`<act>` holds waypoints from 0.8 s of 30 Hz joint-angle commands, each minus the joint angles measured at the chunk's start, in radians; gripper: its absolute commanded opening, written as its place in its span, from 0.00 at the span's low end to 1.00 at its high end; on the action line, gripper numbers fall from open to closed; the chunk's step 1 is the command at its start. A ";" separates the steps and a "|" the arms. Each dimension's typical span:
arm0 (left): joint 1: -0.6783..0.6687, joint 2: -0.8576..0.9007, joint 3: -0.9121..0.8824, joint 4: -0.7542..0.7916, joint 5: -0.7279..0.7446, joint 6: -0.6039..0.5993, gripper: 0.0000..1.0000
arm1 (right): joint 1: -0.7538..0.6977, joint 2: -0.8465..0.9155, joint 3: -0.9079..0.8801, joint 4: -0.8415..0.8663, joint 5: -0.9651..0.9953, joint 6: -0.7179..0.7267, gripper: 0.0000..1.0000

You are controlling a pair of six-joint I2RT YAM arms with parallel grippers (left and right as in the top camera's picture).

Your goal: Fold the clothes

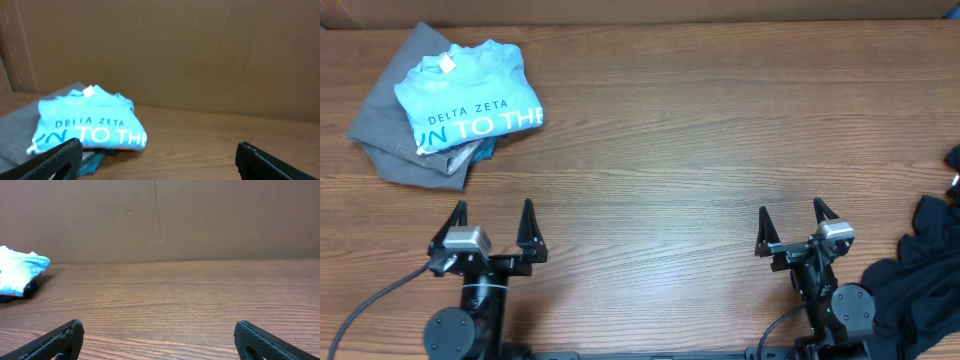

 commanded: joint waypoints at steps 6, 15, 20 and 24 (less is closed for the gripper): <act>0.005 -0.100 -0.224 0.141 0.009 -0.068 1.00 | -0.003 -0.007 -0.010 0.007 0.003 0.003 1.00; 0.006 -0.100 -0.338 0.138 0.021 -0.193 1.00 | -0.003 -0.007 -0.010 0.007 0.002 0.003 1.00; 0.006 -0.100 -0.338 0.137 0.031 -0.194 1.00 | -0.003 -0.007 -0.010 0.007 0.002 0.003 1.00; 0.006 -0.098 -0.338 0.137 0.031 -0.194 1.00 | -0.003 -0.007 -0.010 0.007 0.002 0.003 1.00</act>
